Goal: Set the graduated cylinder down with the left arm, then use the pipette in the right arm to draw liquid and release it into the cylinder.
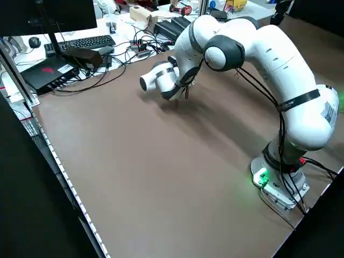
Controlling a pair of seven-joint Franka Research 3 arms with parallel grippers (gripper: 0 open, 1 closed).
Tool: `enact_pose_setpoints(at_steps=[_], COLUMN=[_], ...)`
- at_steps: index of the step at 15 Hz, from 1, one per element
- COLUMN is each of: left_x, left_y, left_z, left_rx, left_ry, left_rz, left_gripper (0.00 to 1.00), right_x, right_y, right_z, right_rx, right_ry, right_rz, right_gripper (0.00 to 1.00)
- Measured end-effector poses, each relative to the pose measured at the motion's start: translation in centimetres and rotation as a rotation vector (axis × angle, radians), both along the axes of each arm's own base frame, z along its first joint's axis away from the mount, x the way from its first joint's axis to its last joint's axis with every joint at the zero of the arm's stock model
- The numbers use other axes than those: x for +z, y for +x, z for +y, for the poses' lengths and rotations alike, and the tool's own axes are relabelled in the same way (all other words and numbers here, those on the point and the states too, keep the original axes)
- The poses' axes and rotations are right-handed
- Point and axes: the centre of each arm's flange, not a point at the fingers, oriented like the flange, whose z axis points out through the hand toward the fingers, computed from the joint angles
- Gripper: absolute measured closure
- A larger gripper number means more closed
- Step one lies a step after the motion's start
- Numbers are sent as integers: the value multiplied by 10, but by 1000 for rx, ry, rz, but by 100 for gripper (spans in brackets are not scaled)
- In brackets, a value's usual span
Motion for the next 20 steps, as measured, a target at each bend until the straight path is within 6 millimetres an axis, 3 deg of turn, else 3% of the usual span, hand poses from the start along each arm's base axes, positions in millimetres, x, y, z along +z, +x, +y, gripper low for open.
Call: enact_pose_setpoints(at_steps=[1,9,20], left_x=[0,3,23], left_y=[0,3,11], left_z=[0,-1,-17], left_rx=[-4,-7,-31], left_ry=[3,4,2], left_rz=[0,-9,-42], left_gripper=[60,62,64], right_x=[0,5,15], right_y=[0,3,10], right_z=[0,-1,-3], right_rx=[-1,-3,-10], right_ry=[0,3,9], right_rz=[-1,-11,-31], right_gripper=[78,70,68])
